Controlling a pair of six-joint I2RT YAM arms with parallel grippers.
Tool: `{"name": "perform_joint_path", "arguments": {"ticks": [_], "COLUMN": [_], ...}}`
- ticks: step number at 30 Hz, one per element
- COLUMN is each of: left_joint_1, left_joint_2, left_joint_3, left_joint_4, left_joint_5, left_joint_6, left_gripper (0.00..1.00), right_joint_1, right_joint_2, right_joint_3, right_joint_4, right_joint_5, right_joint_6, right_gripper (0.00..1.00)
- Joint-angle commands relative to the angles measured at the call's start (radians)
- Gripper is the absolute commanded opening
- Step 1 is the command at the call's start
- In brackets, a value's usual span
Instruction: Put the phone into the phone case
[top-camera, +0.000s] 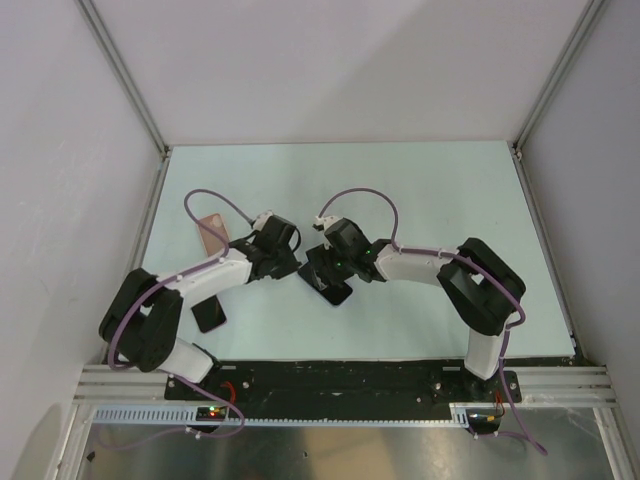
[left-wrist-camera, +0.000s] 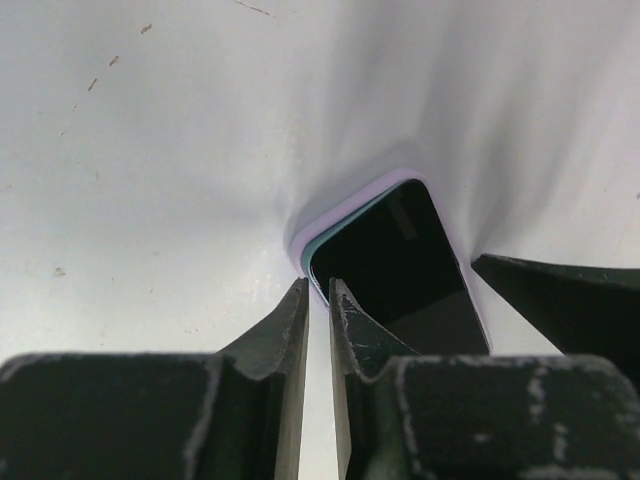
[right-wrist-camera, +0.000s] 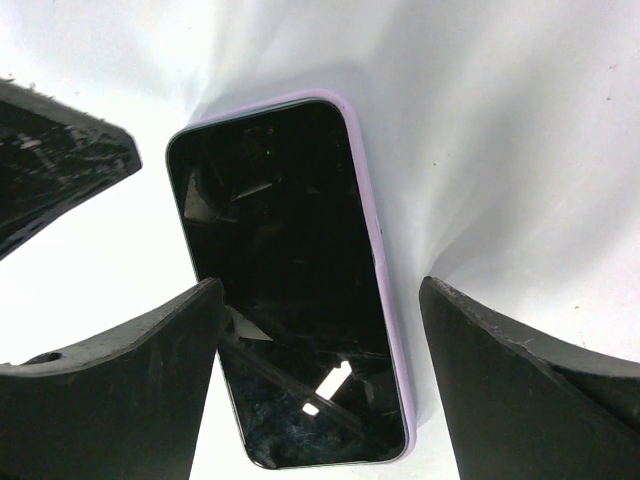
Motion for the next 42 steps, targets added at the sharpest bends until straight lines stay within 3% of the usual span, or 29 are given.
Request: {"name": "perform_joint_path", "arguments": {"ticks": [1,21,33,42], "left_joint_1": [-0.008,-0.036,-0.033,-0.025], "left_joint_2": [-0.053,0.056,-0.001,0.052], "left_joint_3": [0.032,0.038,0.005,0.029], "left_joint_4": [-0.039,-0.016,0.022,0.044], "left_joint_5": [0.02,0.001,-0.004,0.005], "left_joint_6": [0.042,-0.015,-0.029,-0.041], "left_gripper": [0.18,0.13,0.13,0.11], "right_joint_1": [0.009,0.035,0.033,0.029], "right_joint_2": [0.018,0.066,0.076,0.074], "right_joint_3": [-0.029,-0.029,-0.029,-0.029], "right_joint_4": [-0.027,-0.038,-0.037,-0.041], "right_joint_5": [0.087,0.098,0.095,0.095], "right_joint_6": [-0.011,-0.004,-0.004,-0.004], "right_gripper": [0.83,0.83,0.83,0.83]}}
